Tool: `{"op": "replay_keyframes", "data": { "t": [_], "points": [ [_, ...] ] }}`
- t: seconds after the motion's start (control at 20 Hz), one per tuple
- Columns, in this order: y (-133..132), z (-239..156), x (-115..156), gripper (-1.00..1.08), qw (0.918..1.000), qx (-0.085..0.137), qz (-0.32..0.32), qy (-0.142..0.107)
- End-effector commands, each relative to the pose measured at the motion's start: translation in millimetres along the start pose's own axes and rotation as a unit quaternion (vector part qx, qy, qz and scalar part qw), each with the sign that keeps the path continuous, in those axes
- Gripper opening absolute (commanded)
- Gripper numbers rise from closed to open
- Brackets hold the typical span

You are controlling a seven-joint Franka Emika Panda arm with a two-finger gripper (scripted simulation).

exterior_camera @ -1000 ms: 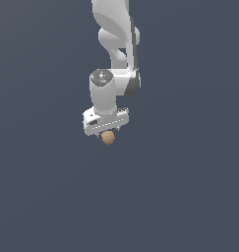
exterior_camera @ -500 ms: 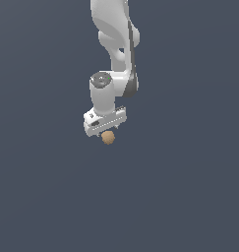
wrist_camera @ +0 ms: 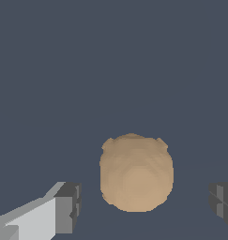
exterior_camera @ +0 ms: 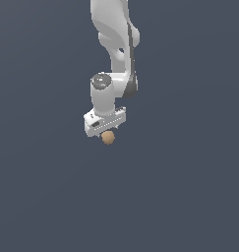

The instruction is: Pick up the object and move it to a goal position.

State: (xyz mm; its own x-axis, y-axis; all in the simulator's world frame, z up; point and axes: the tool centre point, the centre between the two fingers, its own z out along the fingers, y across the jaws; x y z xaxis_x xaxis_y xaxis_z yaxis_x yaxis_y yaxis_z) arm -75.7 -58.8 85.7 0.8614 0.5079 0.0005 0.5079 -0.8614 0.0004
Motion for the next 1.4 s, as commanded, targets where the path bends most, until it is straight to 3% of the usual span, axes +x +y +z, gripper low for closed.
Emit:
{"op": "replay_keyframes", "data": {
  "t": [0.0,0.6,0.65,1.35],
  "points": [
    [-0.2,7.4,-0.6,1.0,1.0,0.0,0.0,0.0],
    [-0.6,45.9,-0.7,1.0,1.0,0.0,-0.002,0.0],
    [-0.6,45.9,-0.7,-1.0,1.0,0.0,-0.002,0.0],
    [2.7,41.7,1.0,-1.0,1.0,-0.001,-0.002,0.0]
  ]
}}
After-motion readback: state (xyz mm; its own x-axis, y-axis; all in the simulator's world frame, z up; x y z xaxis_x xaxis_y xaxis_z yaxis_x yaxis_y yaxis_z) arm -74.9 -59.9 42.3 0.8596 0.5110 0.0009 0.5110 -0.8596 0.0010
